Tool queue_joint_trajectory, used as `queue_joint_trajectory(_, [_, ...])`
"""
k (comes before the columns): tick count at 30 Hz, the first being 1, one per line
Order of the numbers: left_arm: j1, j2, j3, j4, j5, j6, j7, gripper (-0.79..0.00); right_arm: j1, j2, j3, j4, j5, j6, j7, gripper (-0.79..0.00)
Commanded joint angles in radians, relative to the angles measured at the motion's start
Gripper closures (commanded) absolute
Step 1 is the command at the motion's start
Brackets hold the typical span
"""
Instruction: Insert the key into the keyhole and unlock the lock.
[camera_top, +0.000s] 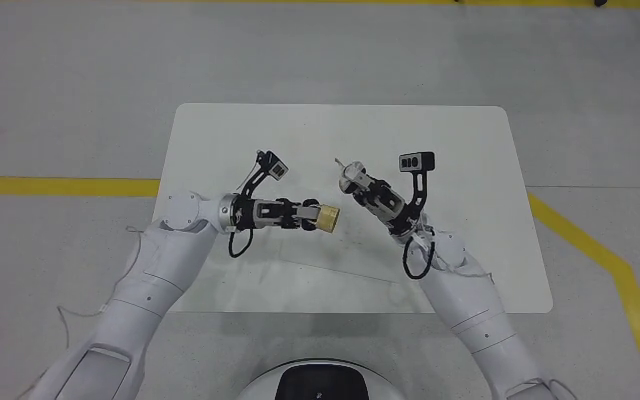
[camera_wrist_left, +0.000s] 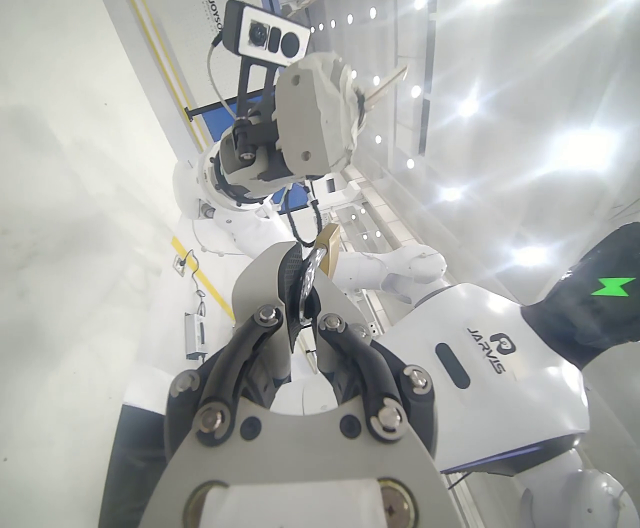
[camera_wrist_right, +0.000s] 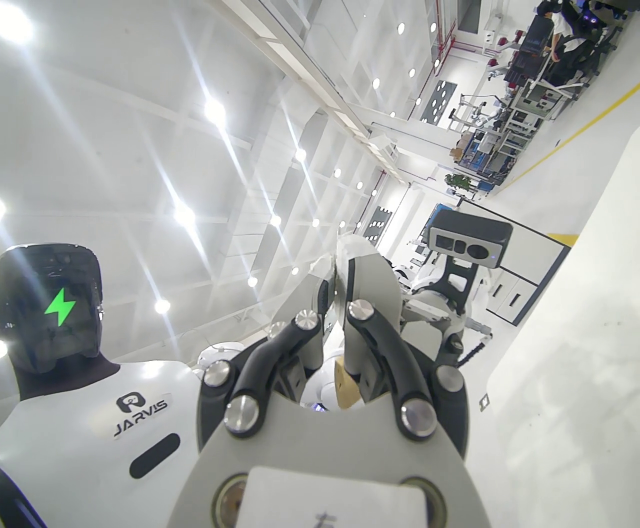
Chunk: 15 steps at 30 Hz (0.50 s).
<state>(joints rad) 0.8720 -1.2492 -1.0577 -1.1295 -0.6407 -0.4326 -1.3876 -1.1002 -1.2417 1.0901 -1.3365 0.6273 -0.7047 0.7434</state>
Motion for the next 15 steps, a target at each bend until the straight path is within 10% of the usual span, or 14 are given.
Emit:
queue_joint_trajectory(1, [0.006,0.003,-0.002,0.001,0.006,-0.004,0.005,0.0,0.004,-0.003,-0.01,0.002,-0.014,0.007,-0.007,0.0])
queue_joint_trajectory(15, [0.001,0.002,-0.013,0.042,-0.026,0.012,0.062,0.0,-0.008,-0.007,-0.034,-0.015,-0.082,0.02,0.071,0.0])
